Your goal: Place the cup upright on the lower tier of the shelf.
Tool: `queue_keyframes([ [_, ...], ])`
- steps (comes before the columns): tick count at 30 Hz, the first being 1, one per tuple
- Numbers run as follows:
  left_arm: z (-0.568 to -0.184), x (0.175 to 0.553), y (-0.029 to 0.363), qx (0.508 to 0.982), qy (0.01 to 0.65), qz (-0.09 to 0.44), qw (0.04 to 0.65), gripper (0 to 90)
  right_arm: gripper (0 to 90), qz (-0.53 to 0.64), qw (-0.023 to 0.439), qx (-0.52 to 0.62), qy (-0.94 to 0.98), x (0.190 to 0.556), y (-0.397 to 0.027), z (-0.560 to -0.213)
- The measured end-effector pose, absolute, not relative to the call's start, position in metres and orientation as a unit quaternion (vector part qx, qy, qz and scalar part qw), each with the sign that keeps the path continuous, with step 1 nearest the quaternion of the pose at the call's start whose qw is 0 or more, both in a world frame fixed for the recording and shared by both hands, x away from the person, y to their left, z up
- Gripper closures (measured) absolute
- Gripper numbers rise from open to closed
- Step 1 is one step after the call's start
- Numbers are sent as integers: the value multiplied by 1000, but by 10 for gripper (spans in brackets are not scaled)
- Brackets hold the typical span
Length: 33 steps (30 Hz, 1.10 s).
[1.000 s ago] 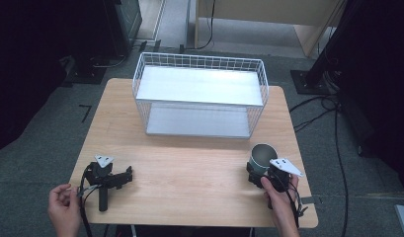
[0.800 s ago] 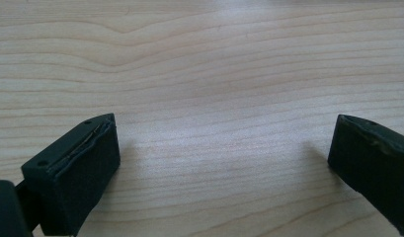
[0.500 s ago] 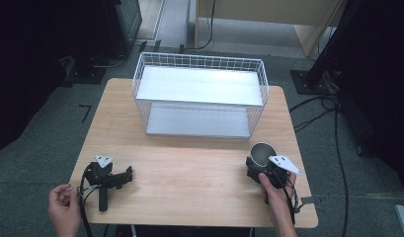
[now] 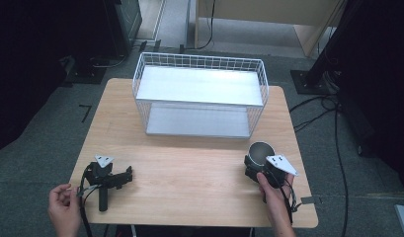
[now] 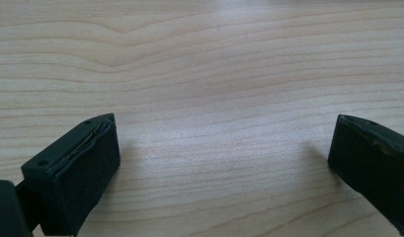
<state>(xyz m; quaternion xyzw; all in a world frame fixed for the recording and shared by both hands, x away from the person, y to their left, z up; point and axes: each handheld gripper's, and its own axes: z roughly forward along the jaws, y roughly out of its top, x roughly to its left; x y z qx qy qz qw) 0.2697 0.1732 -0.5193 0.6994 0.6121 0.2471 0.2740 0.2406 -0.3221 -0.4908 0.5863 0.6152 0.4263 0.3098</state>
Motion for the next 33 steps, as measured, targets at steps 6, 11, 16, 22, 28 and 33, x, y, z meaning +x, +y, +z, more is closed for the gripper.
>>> queue_keyframes([
  [6, -519, 270, 173, 699, 612, 247, 274, 0, 150, 440, 310, 576, 615, 241, -317, -483],
  [11, -519, 270, 173, 699, 612, 247, 274, 0, 150, 451, 309, 567, 616, 242, -308, -475],
  [16, -519, 270, 173, 699, 612, 247, 274, 0, 151, 462, 311, 555, 618, 244, -300, -466],
  [22, -519, 270, 173, 699, 612, 247, 274, 0, 151, 474, 315, 551, 610, 248, -289, -456],
  [28, -519, 270, 173, 699, 612, 247, 274, 0, 151, 481, 321, 539, 612, 255, -279, -444],
  [33, -519, 270, 173, 700, 612, 247, 274, 0, 151, 490, 323, 532, 610, 259, -272, -434],
])
